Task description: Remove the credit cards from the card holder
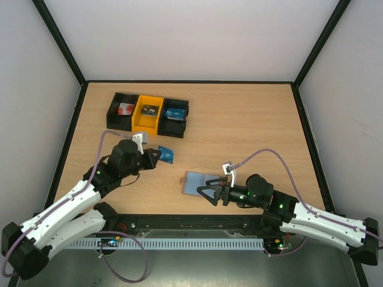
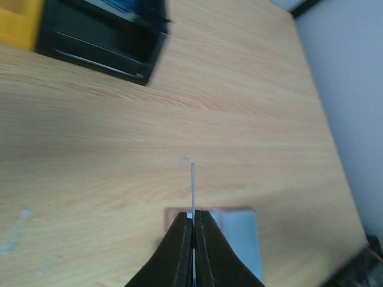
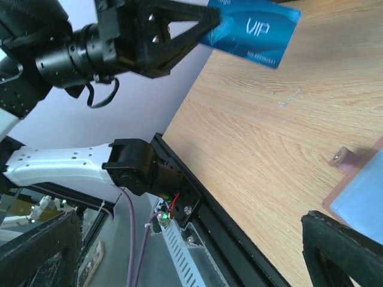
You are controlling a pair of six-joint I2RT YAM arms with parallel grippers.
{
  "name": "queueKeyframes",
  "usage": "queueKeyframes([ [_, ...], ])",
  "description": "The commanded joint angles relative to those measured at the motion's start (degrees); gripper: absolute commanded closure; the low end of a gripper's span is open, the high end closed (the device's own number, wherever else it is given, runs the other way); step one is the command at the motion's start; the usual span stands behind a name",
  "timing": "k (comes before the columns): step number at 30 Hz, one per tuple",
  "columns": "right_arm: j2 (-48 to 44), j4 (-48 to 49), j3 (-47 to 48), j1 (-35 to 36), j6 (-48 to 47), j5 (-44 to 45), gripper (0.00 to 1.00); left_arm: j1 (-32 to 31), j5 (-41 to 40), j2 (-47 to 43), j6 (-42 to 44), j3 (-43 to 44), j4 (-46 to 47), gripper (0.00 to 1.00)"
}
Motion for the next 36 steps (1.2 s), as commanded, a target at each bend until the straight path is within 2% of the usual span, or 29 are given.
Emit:
queueKeyframes([
  [1,0.04,0.82,-1.04,0.19,1.58,2.17,0.02,6.8,-3.1,5.41,0.44,3.62,2.13,0.97],
  [6,-0.23,1.46,-1.58,0.17,2.24,3.44,0.02,12.52,-0.61,13.23,1.9,7.54,7.22,0.97],
  [12,0.19,4.78,-3.57,0.18,4.23,5.39,0.02,15.02,0.09,24.6,4.46,15.92,9.63,0.97],
  [17,1.97,5.87,-3.29,0.2,4.23,5.57,0.02,15.69,1.14,32.18,4.16,20.24,15.09,0.97],
  [36,2.84,2.72,-0.71,0.2,3.63,5.68,0.02,15.93,1.73,61.0,6.36,38.28,17.48,0.97],
])
